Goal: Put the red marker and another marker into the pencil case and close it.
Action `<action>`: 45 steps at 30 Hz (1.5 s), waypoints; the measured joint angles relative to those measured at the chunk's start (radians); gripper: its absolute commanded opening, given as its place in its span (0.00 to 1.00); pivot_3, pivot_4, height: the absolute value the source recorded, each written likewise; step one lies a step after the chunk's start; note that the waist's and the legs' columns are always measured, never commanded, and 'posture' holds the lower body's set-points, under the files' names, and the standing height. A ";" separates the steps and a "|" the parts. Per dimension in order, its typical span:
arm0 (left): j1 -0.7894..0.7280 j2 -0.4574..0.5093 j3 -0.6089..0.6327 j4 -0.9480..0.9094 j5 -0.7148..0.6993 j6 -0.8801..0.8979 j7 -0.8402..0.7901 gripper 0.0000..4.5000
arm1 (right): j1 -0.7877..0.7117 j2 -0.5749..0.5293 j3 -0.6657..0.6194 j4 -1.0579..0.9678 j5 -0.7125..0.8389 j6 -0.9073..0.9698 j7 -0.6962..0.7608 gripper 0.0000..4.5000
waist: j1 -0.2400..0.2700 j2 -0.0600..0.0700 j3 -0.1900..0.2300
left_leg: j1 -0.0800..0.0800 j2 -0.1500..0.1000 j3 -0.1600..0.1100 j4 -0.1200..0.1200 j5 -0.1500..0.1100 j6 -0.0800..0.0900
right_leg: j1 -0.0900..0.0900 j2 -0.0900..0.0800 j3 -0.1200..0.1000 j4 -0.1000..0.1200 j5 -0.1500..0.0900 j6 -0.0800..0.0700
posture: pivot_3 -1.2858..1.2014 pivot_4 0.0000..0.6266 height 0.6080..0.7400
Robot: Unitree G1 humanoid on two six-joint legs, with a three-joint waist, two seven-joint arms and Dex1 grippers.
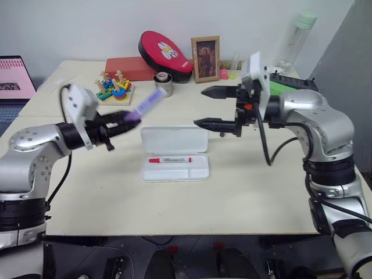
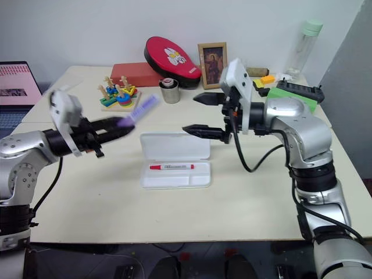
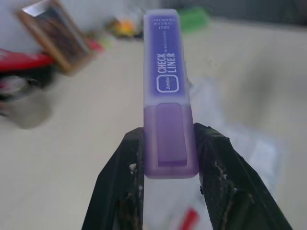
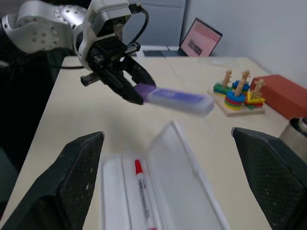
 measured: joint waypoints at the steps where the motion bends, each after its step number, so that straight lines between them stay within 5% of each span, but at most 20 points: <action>1: -0.002 0.025 -0.059 0.003 0.030 -0.009 -0.054 0.26 | 0.013 -0.008 0.002 -0.002 -0.002 0.003 -0.005 1.00 | 0.000 0.000 0.000 | 0.000 0.000 0.000 0.000 0.000 0.000 | -0.001 0.000 0.000 0.000 0.000 0.000 | 0.52 0.24 1.00; 14: -0.105 0.010 -0.292 0.170 0.249 -0.132 -0.222 0.26 | 0.100 -0.033 0.034 -0.105 -0.014 0.033 -0.095 1.00 | 0.001 0.000 0.000 | -0.002 0.000 0.000 0.000 0.000 0.001 | -0.002 0.001 0.000 0.000 0.000 0.000 | 0.52 0.24 1.00; 42: -0.159 -0.076 -0.321 0.218 0.360 -0.150 -0.248 0.26 | 0.146 -0.061 0.034 -0.194 0.029 0.095 -0.123 1.00 | 0.002 0.000 0.000 | -0.001 0.001 -0.001 0.001 0.000 0.001 | -0.001 0.001 0.000 0.001 0.000 0.000 | 0.52 0.24 1.00; 45: -0.163 -0.078 -0.321 0.219 0.361 -0.151 -0.248 0.45 | 0.148 -0.062 0.034 -0.194 0.030 0.095 -0.123 1.00 | 0.001 0.000 0.000 | -0.001 0.001 -0.001 0.001 0.000 0.001 | -0.001 0.001 0.000 0.001 0.000 0.000 | 0.52 0.24 1.00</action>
